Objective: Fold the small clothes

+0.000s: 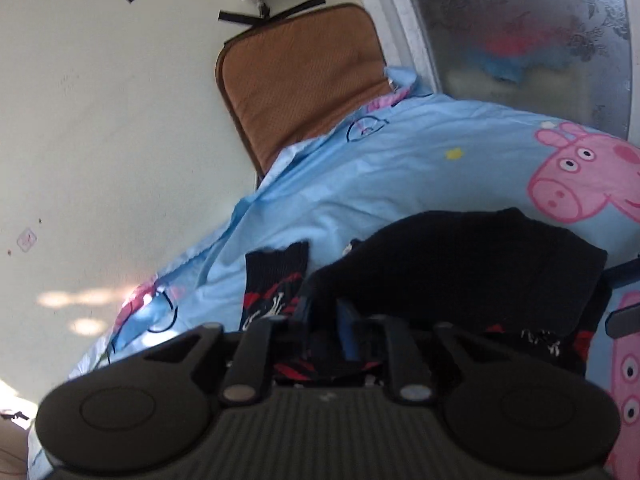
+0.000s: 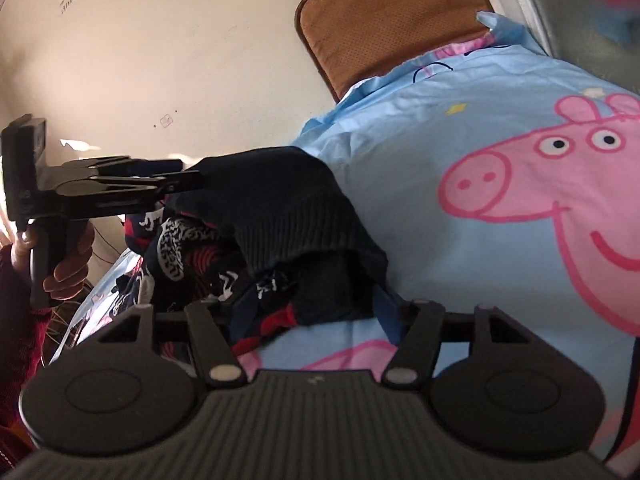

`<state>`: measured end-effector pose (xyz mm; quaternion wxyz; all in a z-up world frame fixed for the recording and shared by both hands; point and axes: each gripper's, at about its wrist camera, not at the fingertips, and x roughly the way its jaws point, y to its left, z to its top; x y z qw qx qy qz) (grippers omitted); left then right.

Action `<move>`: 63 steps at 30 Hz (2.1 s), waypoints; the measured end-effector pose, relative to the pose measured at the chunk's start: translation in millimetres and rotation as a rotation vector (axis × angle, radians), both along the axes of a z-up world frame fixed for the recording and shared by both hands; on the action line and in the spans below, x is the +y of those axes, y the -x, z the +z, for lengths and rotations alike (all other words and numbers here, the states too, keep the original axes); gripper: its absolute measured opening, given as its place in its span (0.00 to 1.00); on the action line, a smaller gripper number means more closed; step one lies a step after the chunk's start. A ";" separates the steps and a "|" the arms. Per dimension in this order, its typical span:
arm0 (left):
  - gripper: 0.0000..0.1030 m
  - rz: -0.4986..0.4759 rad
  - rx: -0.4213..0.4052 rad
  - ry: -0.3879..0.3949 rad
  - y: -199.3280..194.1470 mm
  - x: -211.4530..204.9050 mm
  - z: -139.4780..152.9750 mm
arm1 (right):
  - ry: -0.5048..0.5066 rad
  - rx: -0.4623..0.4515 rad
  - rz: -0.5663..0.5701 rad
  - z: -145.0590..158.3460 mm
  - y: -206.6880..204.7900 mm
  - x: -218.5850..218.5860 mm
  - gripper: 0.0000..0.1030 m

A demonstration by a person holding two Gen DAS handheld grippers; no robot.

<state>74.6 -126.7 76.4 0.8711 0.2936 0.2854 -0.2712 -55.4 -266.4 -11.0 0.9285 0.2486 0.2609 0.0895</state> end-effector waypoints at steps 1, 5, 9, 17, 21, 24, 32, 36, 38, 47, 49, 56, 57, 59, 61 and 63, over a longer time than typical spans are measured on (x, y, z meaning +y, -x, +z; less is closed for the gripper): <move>0.12 0.017 -0.010 0.017 -1.4 4.9 2.5 | 0.021 -0.008 0.007 3.0 -2.4 2.6 0.66; 0.11 0.104 -0.066 0.203 -2.3 43.8 55.3 | 0.034 -0.049 0.043 8.7 -2.9 5.4 0.67; 0.02 0.146 -0.195 0.337 15.6 74.1 118.3 | 0.015 -0.094 0.053 9.5 -3.2 9.5 0.77; 0.06 0.172 -0.370 0.385 48.3 104.0 173.2 | 0.122 -0.084 0.175 5.0 -18.9 58.6 0.83; 0.16 0.129 -0.346 0.218 48.4 92.6 138.3 | 0.178 -0.110 0.165 9.1 -14.0 61.9 0.83; 0.32 0.084 -0.322 0.070 50.4 80.5 99.0 | 0.266 -0.101 0.119 11.2 -17.1 62.0 0.83; 0.44 -0.015 -0.227 -0.077 49.8 63.1 30.4 | 0.277 -0.149 0.018 28.7 -44.5 43.2 0.12; 0.44 -0.063 -0.209 -0.122 43.1 52.9 10.7 | 0.139 -0.196 -0.027 43.6 -52.1 15.9 0.11; 0.45 -0.084 -0.200 -0.120 37.7 46.8 7.1 | 0.118 -0.207 -0.032 50.4 -58.5 12.1 0.11; 0.44 -0.114 -0.164 -0.127 2.1 5.7 -14.5 | 0.035 -0.269 -0.003 72.4 -58.5 2.4 0.11; 0.12 -0.082 -0.173 -0.106 -6.4 -1.2 -14.4 | 0.035 -0.282 0.002 73.9 -54.6 3.1 0.11; 0.09 0.042 -0.214 0.122 -22.1 23.7 38.6 | 0.044 -0.247 -0.116 51.3 -42.0 5.0 0.86; 0.09 0.048 -0.227 0.119 -20.2 25.0 42.2 | 0.028 -0.244 -0.122 46.4 -39.2 7.0 0.87; 0.09 0.050 -0.239 0.116 -16.0 26.6 46.2 | -0.005 -0.204 -0.071 36.5 -37.3 15.5 0.86; 0.09 0.057 -0.250 0.118 -10.2 27.6 49.7 | -0.020 -0.178 -0.019 27.6 -32.1 29.0 0.86; 0.09 0.060 -0.262 0.130 -6.4 30.3 54.9 | 0.000 -0.168 0.049 21.9 -25.9 44.1 0.86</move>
